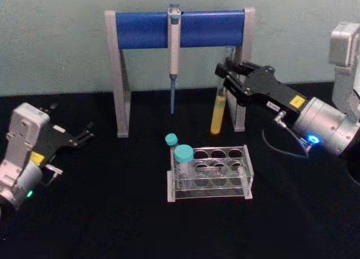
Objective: Pick up the test tube from the test tube rack, shake it, then place it back into the test tube rack.
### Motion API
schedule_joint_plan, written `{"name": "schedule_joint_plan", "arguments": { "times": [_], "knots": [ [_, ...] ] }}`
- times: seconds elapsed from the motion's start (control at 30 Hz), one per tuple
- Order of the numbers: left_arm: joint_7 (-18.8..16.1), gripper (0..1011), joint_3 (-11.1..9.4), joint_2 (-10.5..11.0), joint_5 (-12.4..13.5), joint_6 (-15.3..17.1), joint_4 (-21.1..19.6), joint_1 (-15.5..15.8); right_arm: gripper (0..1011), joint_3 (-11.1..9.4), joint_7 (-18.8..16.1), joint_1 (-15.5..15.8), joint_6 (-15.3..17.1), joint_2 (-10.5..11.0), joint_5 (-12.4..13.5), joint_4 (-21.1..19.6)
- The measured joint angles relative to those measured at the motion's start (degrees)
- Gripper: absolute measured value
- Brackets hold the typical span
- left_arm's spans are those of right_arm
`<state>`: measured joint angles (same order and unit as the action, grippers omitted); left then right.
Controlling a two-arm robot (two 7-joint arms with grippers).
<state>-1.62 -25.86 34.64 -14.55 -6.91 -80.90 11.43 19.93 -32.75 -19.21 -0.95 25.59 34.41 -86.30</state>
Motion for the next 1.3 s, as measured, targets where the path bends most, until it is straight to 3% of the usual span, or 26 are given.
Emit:
{"name": "schedule_joint_plan", "arguments": {
  "times": [0.13, 0.3, 0.43, 0.6, 0.73, 0.87, 1.0, 1.13, 1.3],
  "knots": [
    [0.00, 1002, 0.00, 0.00, 0.00, 0.00, 0.00, 0.00, 232, 0.02, -5.37, -0.36, 4.13, 2.30, 5.32, 0.19],
    [0.00, 1001, 0.00, 0.00, 0.00, 0.00, 0.00, 0.00, 232, 0.09, -7.49, -0.09, 6.86, 5.49, 7.19, -0.36],
    [0.00, 1002, 0.00, 0.00, 0.00, 0.00, 0.00, 0.00, 232, -0.10, -5.91, 0.77, 6.80, 7.97, 6.16, -1.71],
    [0.00, 1001, 0.00, 0.00, 0.00, 0.00, 0.00, 0.00, 232, 0.07, 0.08, 1.39, 3.67, 9.40, 0.97, -3.04],
    [0.00, 1001, 0.00, 0.00, 0.00, 0.00, 0.00, 0.00, 232, 0.44, 5.76, 1.40, 0.90, 8.25, -4.95, -3.32],
    [0.00, 1002, 0.00, 0.00, 0.00, 0.00, 0.00, 0.00, 232, 0.44, 8.12, 1.05, -0.84, 5.96, -7.12, -2.35],
    [0.00, 1001, 0.00, 0.00, 0.00, 0.00, 0.00, 0.00, 230, -0.05, 8.11, 0.65, -1.61, 4.01, -6.64, -1.28],
    [0.00, 1001, 0.00, 0.00, 0.00, 0.00, 0.00, 0.00, 232, -0.84, 5.76, 0.16, -2.11, 1.49, -3.85, 0.14],
    [0.00, 1001, 0.00, 0.00, 0.00, 0.00, 0.00, 0.00, 232, -1.02, 4.03, -0.01, -2.12, 0.76, -2.13, 0.50]
  ]
}}
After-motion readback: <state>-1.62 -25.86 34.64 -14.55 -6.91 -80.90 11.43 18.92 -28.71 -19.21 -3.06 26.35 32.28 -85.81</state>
